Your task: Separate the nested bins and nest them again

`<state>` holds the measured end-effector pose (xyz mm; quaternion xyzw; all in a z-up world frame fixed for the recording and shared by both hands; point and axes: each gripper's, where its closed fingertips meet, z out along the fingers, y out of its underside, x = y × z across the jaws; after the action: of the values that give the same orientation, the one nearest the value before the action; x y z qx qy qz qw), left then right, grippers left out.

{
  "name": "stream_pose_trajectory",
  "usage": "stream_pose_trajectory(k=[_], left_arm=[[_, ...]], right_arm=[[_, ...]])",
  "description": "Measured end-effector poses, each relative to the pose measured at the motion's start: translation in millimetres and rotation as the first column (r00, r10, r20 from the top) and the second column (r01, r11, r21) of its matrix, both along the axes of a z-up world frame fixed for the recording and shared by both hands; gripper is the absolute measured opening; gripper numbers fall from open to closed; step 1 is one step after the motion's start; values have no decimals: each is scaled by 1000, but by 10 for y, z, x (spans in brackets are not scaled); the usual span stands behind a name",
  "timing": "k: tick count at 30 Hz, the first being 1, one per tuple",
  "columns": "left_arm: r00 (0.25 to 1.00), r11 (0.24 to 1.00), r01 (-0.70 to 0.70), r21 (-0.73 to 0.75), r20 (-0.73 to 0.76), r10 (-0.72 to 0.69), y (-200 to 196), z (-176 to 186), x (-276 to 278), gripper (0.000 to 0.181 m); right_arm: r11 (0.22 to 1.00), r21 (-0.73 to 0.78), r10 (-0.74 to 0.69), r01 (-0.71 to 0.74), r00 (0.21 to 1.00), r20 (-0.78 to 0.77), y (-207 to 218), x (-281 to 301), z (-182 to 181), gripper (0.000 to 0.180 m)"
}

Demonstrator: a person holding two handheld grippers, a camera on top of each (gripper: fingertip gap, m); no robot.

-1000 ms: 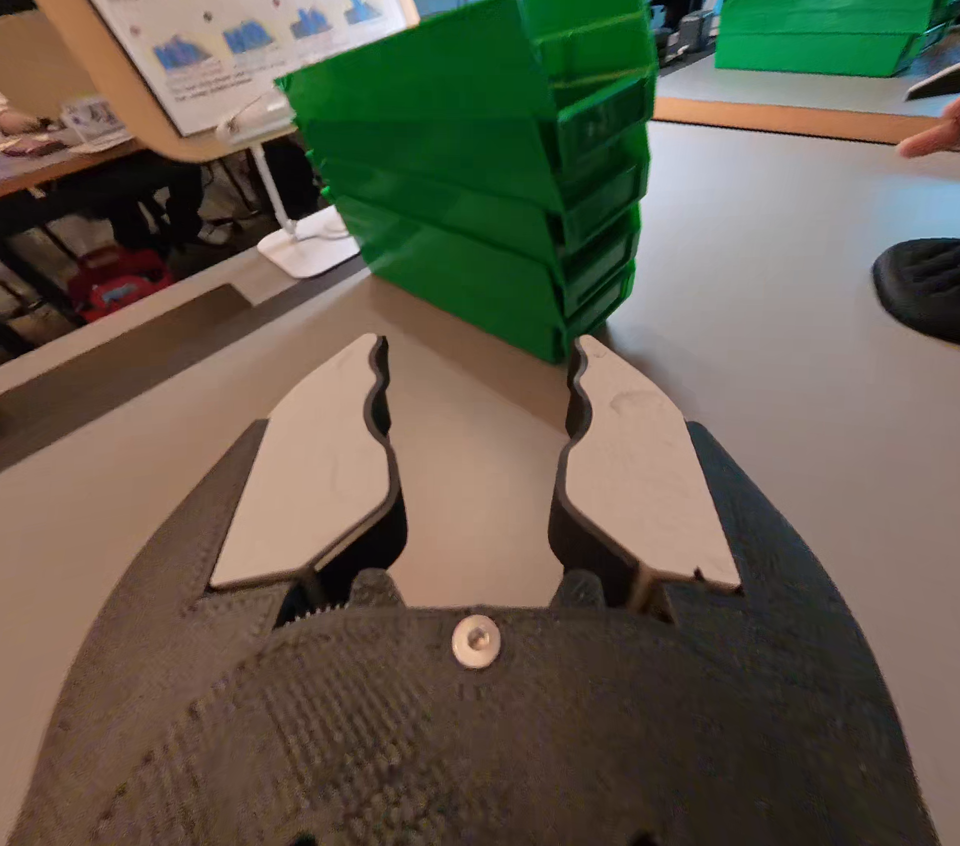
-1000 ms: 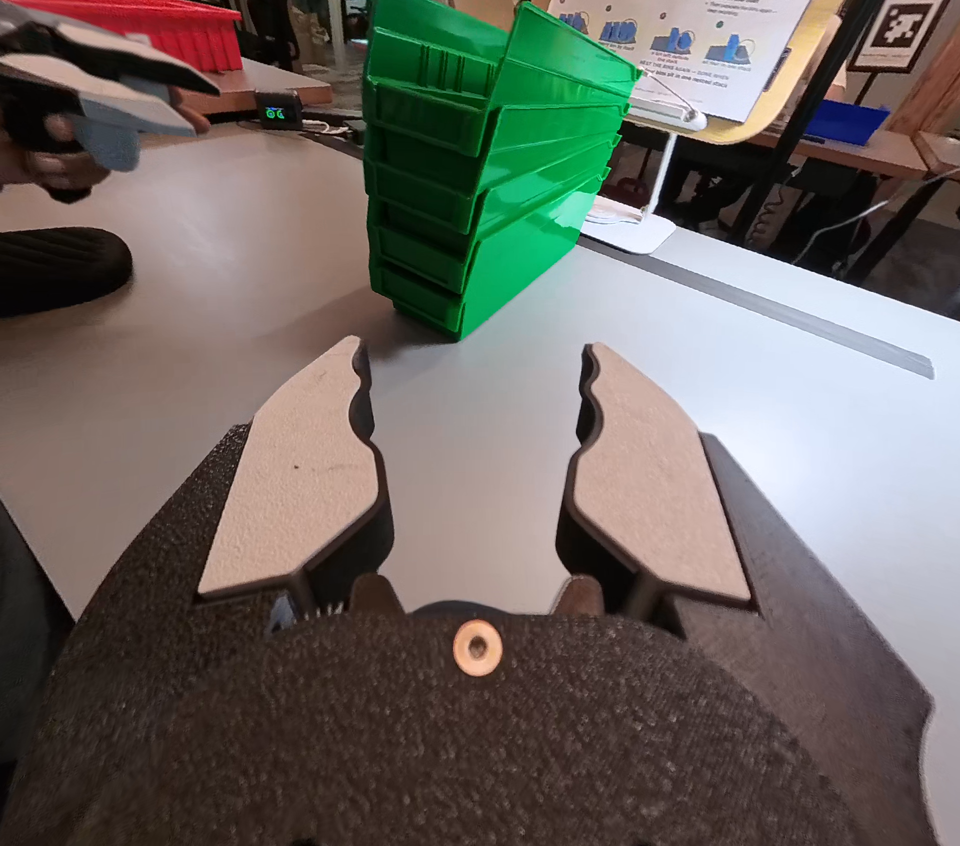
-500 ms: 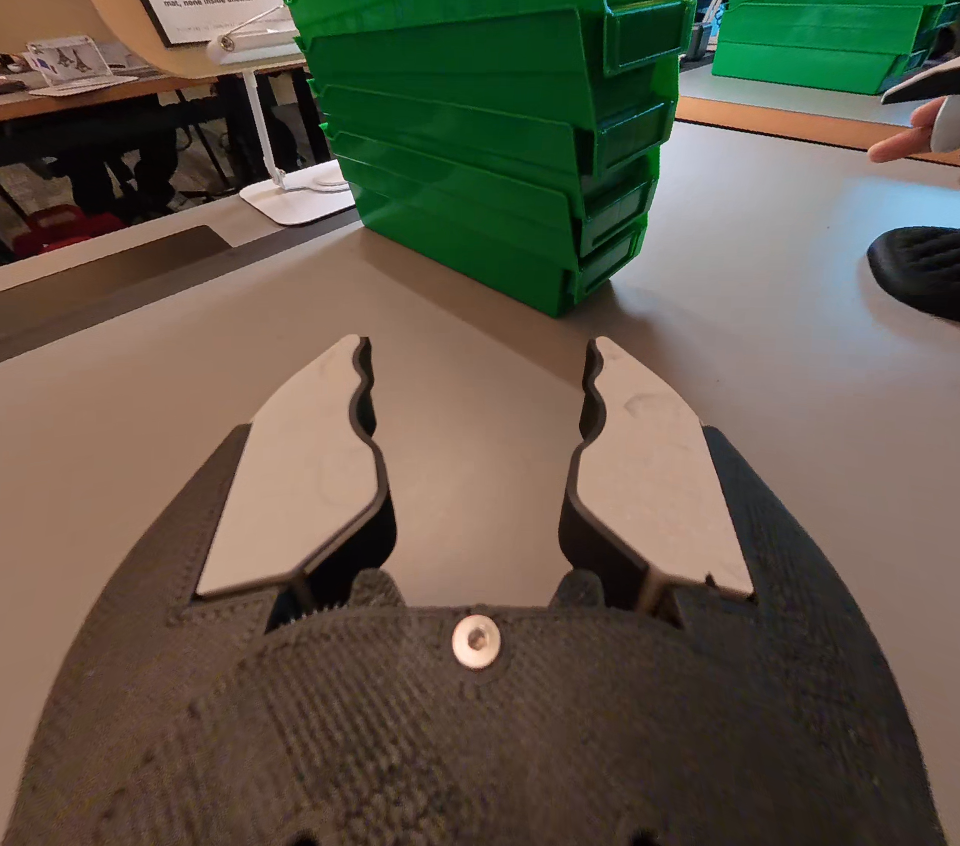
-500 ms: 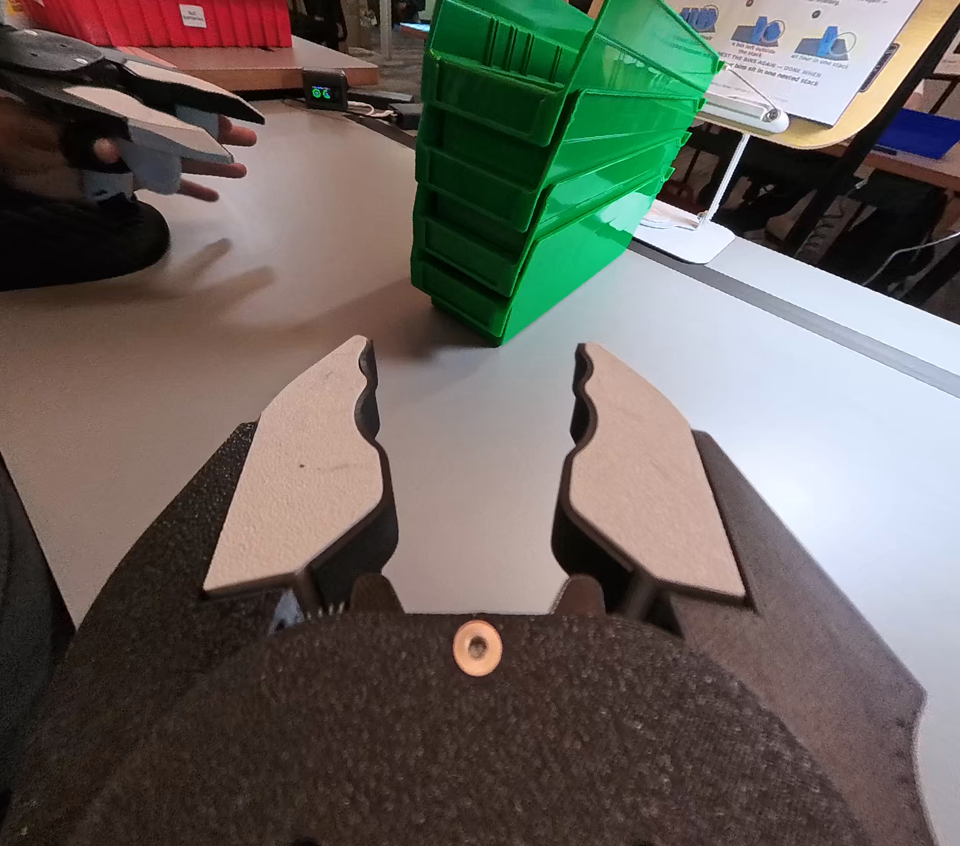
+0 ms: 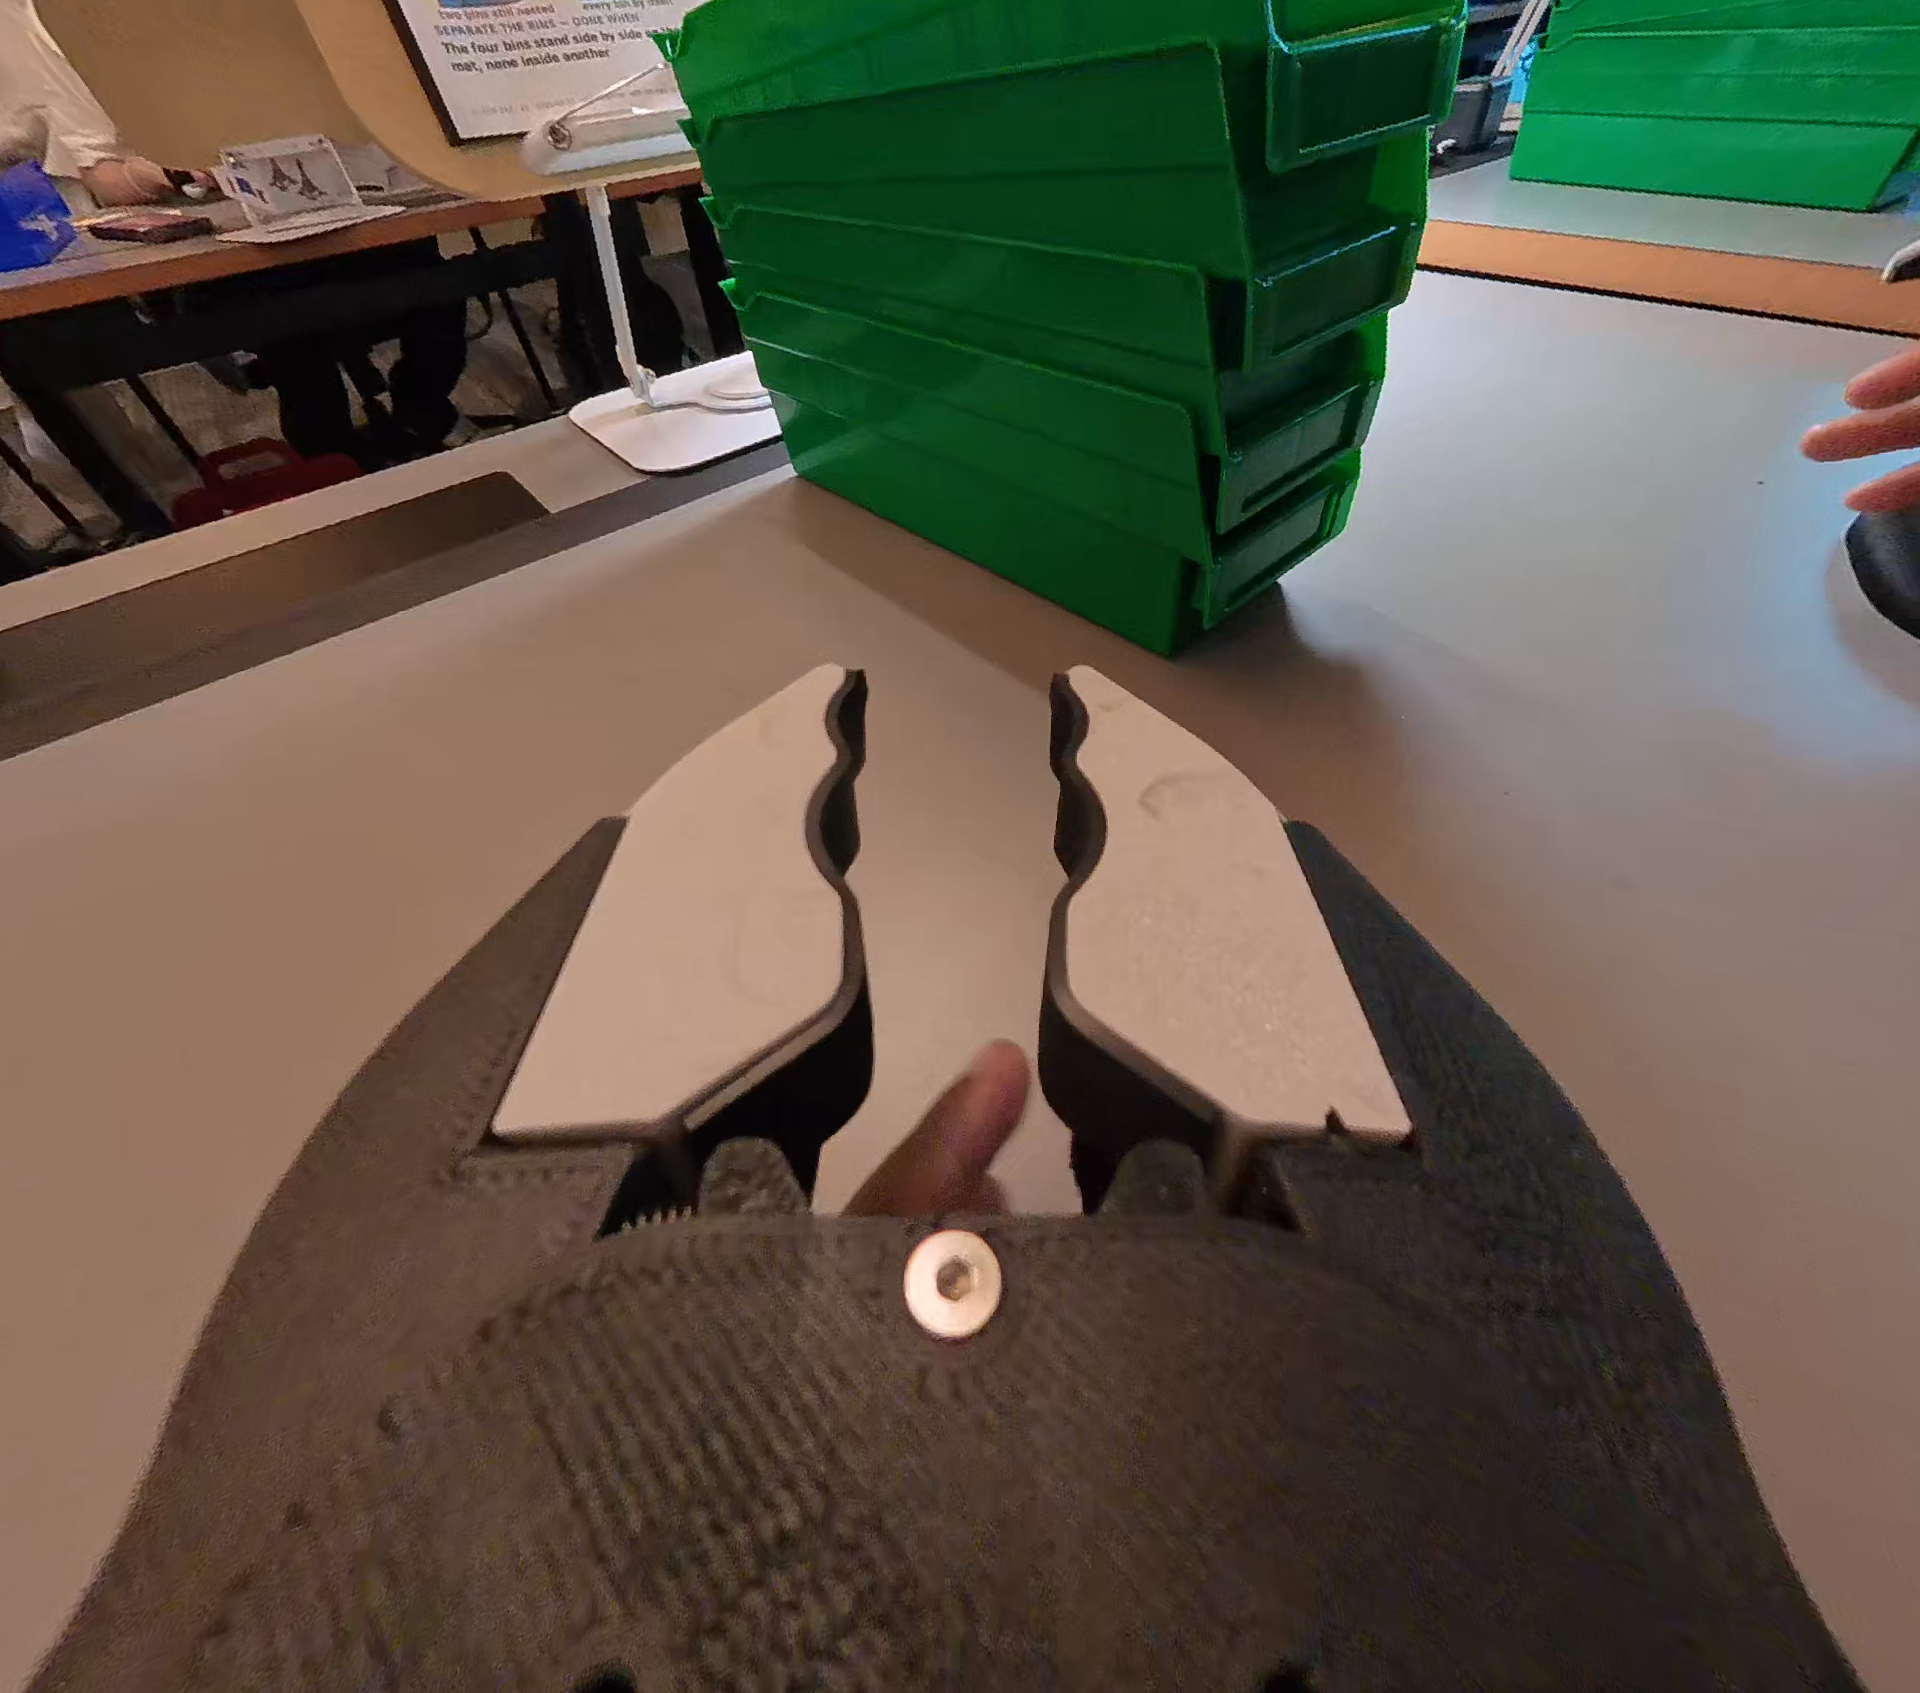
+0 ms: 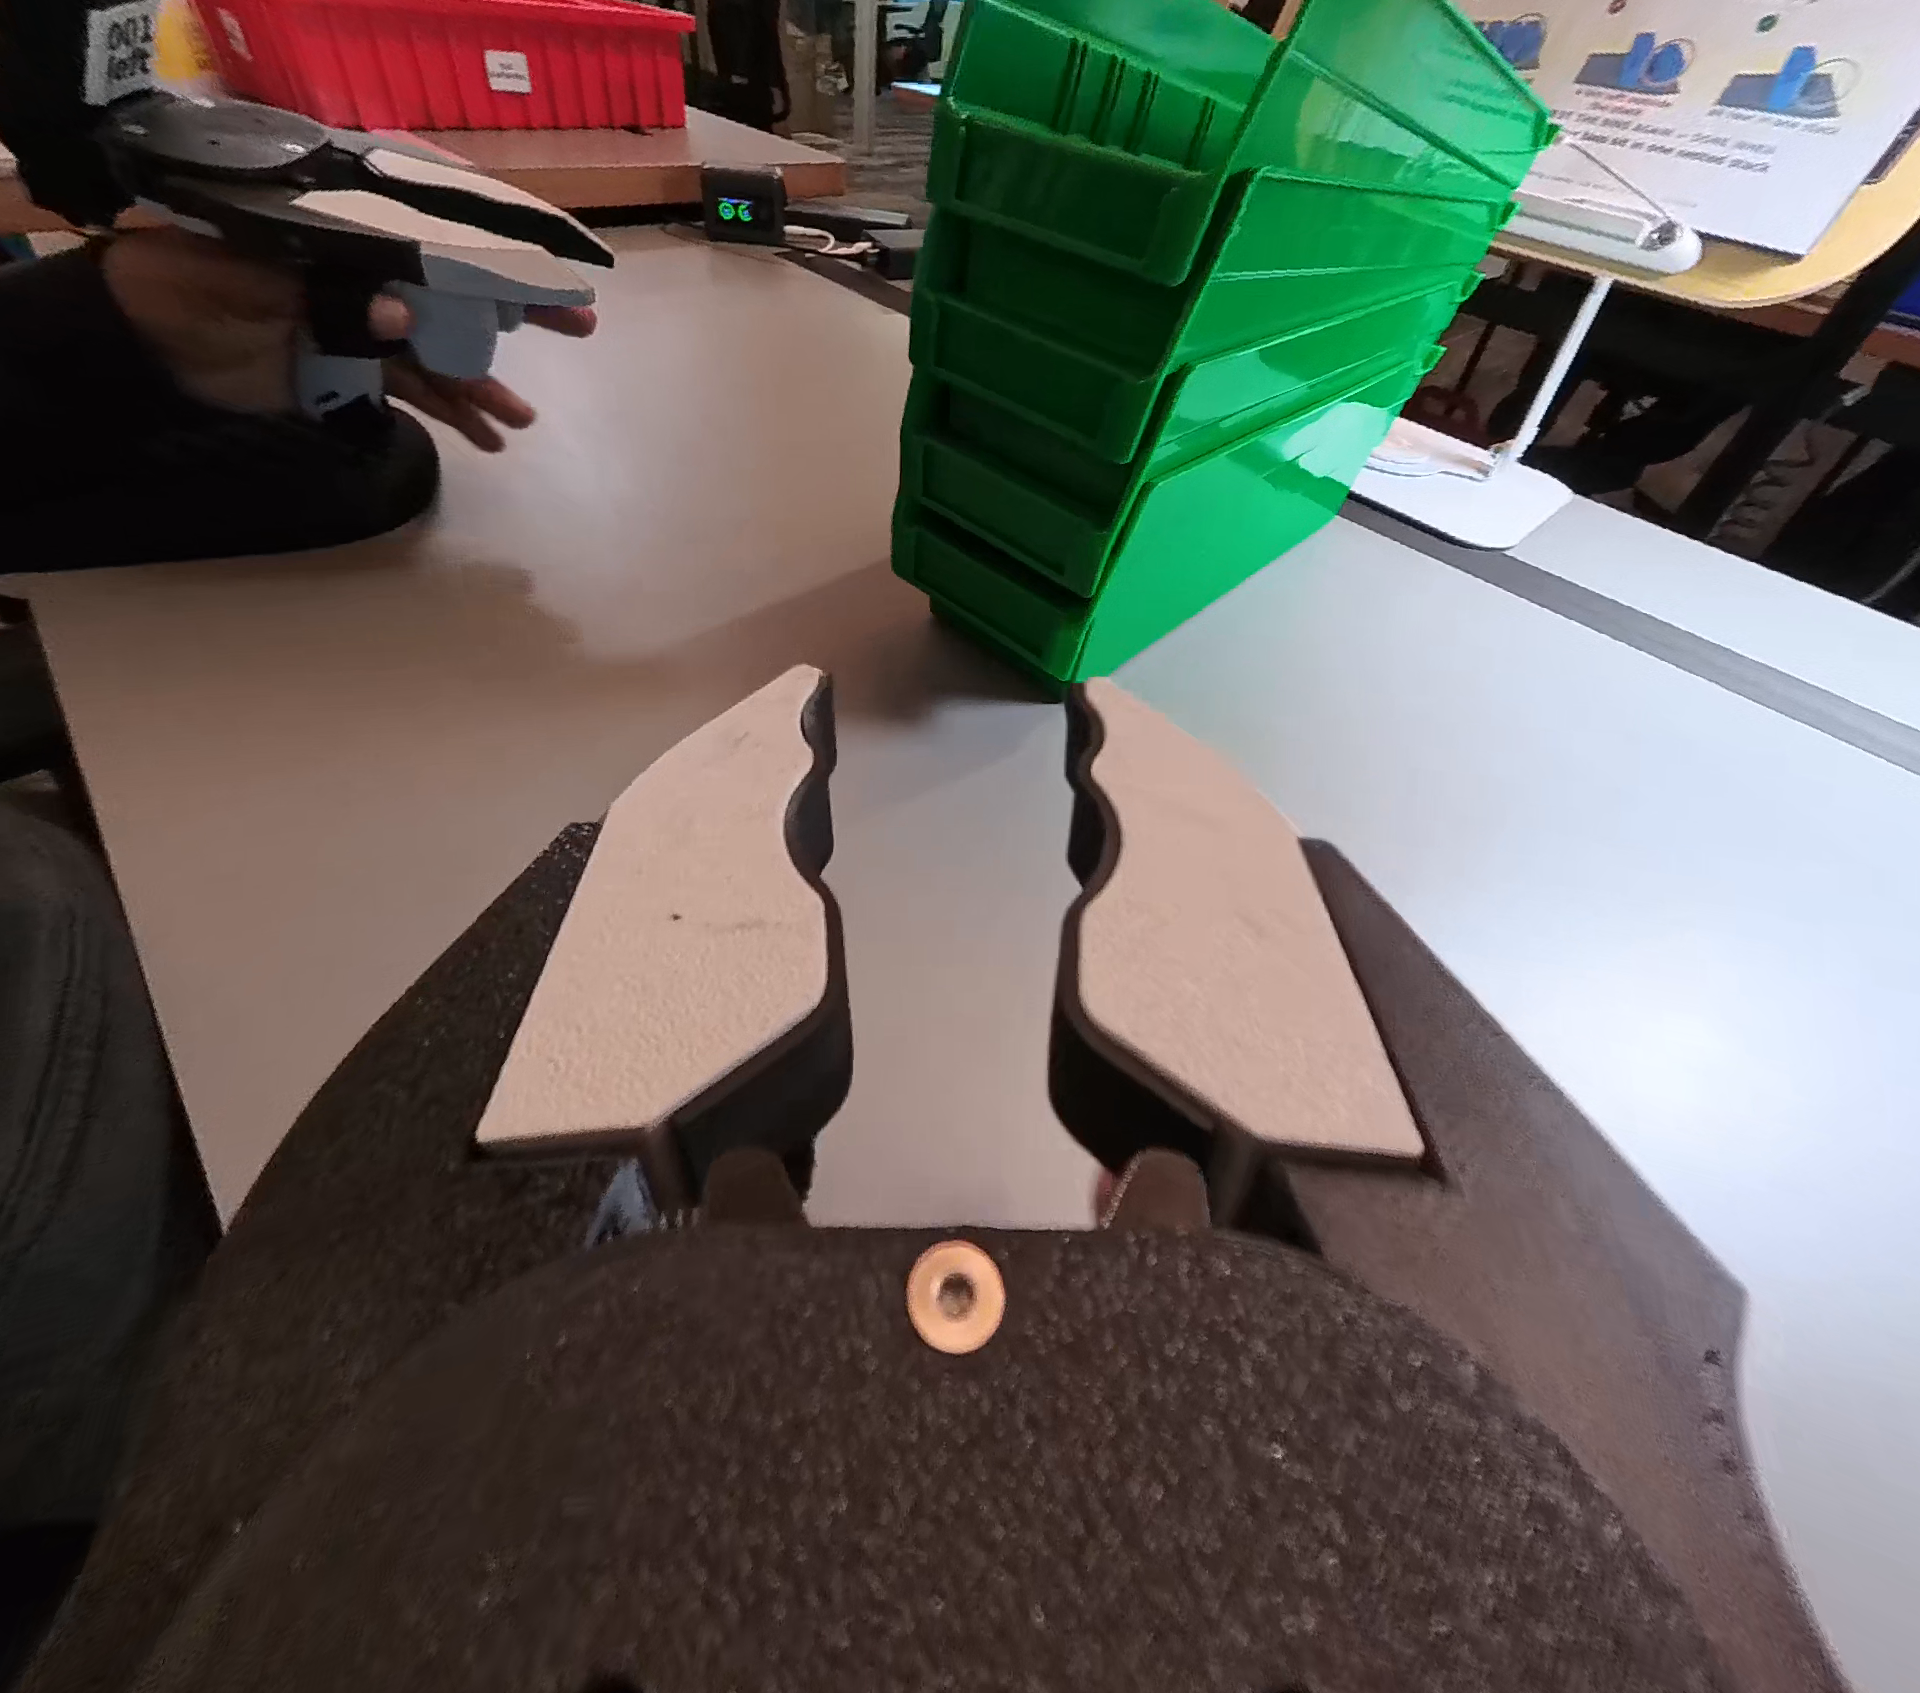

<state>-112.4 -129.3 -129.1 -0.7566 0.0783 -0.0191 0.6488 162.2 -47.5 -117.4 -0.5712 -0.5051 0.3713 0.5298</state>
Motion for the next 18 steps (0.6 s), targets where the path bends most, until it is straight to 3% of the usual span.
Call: stream_pose_trajectory(k=[11, 18], left_arm=[[1000, 1000, 25, -15, -6, -25, -15, -43, 64, 27], [1000, 999, 15, -32, -7, -15, -17, -79, 57, 40]], right_arm=[[998, 46, 32, -35, 997, 66, 42, -284, 100, 42], [979, 190, 55, -75, 993, 109, 172, -670, 442, 46]])
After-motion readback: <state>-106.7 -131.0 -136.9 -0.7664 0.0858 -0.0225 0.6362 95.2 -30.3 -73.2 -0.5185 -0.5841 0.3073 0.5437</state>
